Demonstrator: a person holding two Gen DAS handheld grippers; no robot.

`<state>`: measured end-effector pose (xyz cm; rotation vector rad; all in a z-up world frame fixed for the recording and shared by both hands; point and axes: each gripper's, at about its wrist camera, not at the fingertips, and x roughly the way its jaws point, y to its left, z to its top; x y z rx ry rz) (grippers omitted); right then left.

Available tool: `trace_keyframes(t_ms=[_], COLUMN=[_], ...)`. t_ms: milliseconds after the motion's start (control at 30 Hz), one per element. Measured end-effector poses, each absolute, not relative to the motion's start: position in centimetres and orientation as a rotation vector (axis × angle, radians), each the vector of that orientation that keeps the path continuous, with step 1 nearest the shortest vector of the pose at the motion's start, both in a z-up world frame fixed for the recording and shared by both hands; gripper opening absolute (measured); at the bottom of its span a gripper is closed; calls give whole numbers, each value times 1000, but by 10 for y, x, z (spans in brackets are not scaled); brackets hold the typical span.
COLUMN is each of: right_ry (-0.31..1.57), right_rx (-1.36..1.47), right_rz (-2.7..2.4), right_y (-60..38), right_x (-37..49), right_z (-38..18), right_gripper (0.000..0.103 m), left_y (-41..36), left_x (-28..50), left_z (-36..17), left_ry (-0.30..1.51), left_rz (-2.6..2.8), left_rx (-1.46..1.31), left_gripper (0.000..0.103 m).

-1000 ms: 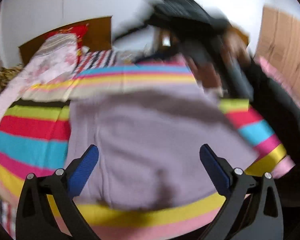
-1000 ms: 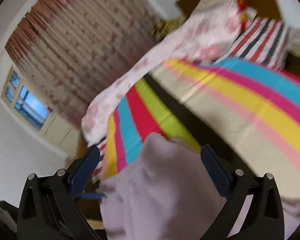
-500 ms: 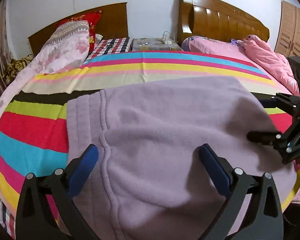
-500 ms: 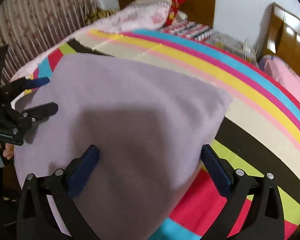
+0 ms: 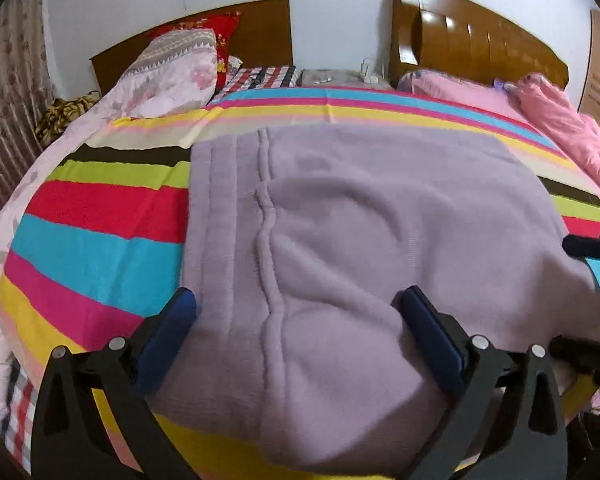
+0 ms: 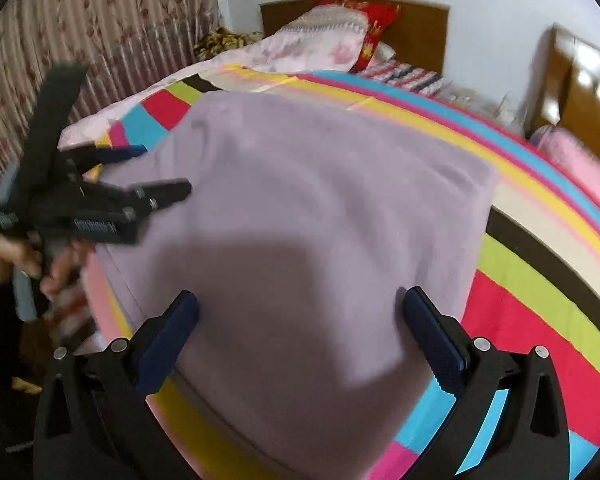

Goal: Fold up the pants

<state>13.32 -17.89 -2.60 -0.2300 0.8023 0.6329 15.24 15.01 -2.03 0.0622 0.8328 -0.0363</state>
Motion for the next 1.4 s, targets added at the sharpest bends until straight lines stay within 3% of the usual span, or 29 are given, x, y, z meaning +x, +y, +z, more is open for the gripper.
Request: trace_keyframes(t_ms=[167,300,467,633,933,1400], right_ry=[744,787,761,728,733,484], right_rx=[-164,-270,-237,-347,-280,-109], right_rz=[626,606,599,544,541,398], right_y=[-190,-180,-182,-173,-180,-231], right_x=[108,101,89,84,77,-2], right_z=[-6,-31,-24,-37,-34,4], right_gripper=[98,99,99,99,99,99], left_y=[158,171,179,199,201,102], left_x=[128,127,110,123,96,-11], left_z=[-6,-22,-1,-26,-26,60], left_ry=[788,828,761,832,775,394], left_rz=[4,-10,46,53,67,134], left_rx=[16,-82,-131,-236,-308,-65], left_gripper=[102,102,102,102,102,102])
